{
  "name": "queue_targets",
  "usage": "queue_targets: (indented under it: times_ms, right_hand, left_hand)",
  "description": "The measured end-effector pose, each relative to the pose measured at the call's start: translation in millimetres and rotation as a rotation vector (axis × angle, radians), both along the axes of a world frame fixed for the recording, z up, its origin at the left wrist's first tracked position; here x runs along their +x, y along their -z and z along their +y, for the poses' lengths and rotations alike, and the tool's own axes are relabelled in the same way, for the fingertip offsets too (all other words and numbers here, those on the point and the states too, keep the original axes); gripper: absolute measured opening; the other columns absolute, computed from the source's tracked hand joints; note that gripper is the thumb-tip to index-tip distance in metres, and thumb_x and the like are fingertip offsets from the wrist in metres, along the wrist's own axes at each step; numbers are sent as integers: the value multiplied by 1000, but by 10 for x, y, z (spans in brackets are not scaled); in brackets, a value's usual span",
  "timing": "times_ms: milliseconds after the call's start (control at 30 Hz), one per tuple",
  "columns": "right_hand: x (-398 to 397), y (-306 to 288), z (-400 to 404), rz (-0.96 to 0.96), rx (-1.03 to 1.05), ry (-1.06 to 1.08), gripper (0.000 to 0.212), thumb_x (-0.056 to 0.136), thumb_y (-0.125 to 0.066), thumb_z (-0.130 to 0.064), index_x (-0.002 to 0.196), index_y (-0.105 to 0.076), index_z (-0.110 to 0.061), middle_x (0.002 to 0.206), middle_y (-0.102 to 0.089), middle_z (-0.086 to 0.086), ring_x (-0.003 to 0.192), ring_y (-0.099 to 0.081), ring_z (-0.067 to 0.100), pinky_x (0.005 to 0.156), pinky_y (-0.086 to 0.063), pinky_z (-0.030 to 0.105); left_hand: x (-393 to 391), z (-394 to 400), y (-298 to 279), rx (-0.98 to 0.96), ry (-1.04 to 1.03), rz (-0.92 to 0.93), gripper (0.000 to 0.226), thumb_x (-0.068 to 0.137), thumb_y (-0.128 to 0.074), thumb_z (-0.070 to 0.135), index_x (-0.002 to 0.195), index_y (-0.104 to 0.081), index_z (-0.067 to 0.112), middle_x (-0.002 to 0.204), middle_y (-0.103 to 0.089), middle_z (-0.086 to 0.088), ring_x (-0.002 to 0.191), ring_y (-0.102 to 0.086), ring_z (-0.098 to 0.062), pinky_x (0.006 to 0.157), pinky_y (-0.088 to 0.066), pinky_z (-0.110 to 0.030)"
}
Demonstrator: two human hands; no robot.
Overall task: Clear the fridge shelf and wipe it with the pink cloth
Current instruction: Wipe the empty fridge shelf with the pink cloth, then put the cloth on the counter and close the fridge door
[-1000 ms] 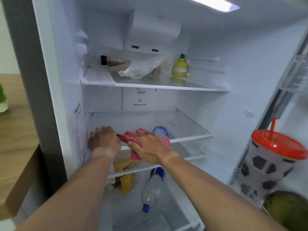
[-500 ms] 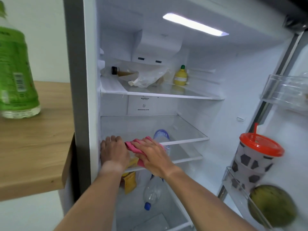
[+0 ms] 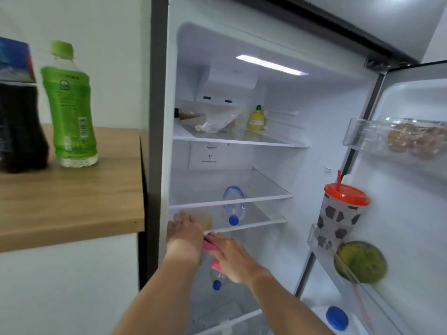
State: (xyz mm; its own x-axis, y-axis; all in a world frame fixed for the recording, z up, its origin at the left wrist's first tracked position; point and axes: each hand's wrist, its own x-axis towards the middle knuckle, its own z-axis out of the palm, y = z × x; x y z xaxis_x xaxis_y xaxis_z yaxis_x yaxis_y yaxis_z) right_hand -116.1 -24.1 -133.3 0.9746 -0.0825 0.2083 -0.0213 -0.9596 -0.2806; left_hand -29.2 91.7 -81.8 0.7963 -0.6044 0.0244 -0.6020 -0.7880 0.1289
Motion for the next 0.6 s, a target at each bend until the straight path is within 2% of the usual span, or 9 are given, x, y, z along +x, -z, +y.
queue_targets:
  times_ms: [67,100,200,233,267,333,433,533,600]
  right_hand:
    - [-151,-30,116,-24,158,68,50,100,-56,-14,149,-46,-20,152,-47,-4,139,-43,14,109,-18,3]
    - [-218,-60,172,-29,196,89,50,100,-55,-15,148,-47,-25,151,-48,-8,136,-46,10,105,-20,-1]
    - [-411,-274,398,-55,298,139,45,103,-47,-28,146,-47,-38,139,-54,-13,115,-57,1,98,-36,3]
    - [-452,-375,473,-73,304,150,45,103,-46,-31,147,-45,-39,139,-51,-15,117,-53,0,98,-34,1]
    - [-497,-492,549,-88,293,154,46,104,-45,-31,149,-42,-37,143,-48,-13,125,-48,3,104,-31,4]
    - [-561,-745,691,-113,280,169,50,104,-48,-28,153,-38,-31,154,-42,-5,139,-42,15,116,-30,24]
    - [-593,-1114,899,-182,285,194,49,105,-45,-31,153,-39,-26,151,-48,0,136,-47,23,115,-37,42]
    - [-538,-1422,1107,-224,230,197,50,105,-43,-37,153,-37,-25,150,-48,0,134,-48,22,113,-38,46]
    - [-476,-1587,1257,-246,204,163,49,104,-43,-41,151,-40,-26,143,-53,0,125,-56,21,107,-45,46]
  left_hand:
    - [-133,153,8,-42,37,38,57,96,-42,3,149,-26,-6,155,-27,-21,145,-27,-35,121,-25,-42]
    - [-187,239,11,-70,69,56,51,95,-42,2,145,-34,-4,150,-35,-19,141,-34,-33,119,-30,-41]
    - [-344,508,-85,-139,197,50,38,99,-41,9,136,-48,5,139,-47,-14,132,-46,-28,113,-38,-38]
    - [-391,583,-157,-128,238,-3,35,101,-41,12,135,-51,7,137,-49,-12,131,-47,-27,112,-40,-38]
    - [-429,647,-249,-104,280,-77,34,102,-42,15,134,-53,9,137,-51,-11,130,-49,-26,112,-41,-38]
    - [-505,766,-477,-91,327,-174,34,103,-39,15,133,-54,9,137,-51,-13,128,-50,-28,110,-41,-39]
    - [-566,942,-842,-203,337,-151,35,104,-30,8,128,-54,5,136,-47,-15,123,-52,-33,105,-42,-40]
    - [-525,1108,-1139,-418,309,-31,34,106,-28,13,123,-55,0,129,-56,-19,116,-56,-38,98,-40,-41]
    - [-460,1214,-1252,-582,293,23,31,107,-30,17,115,-55,0,116,-65,-18,109,-59,-39,89,-41,-39]
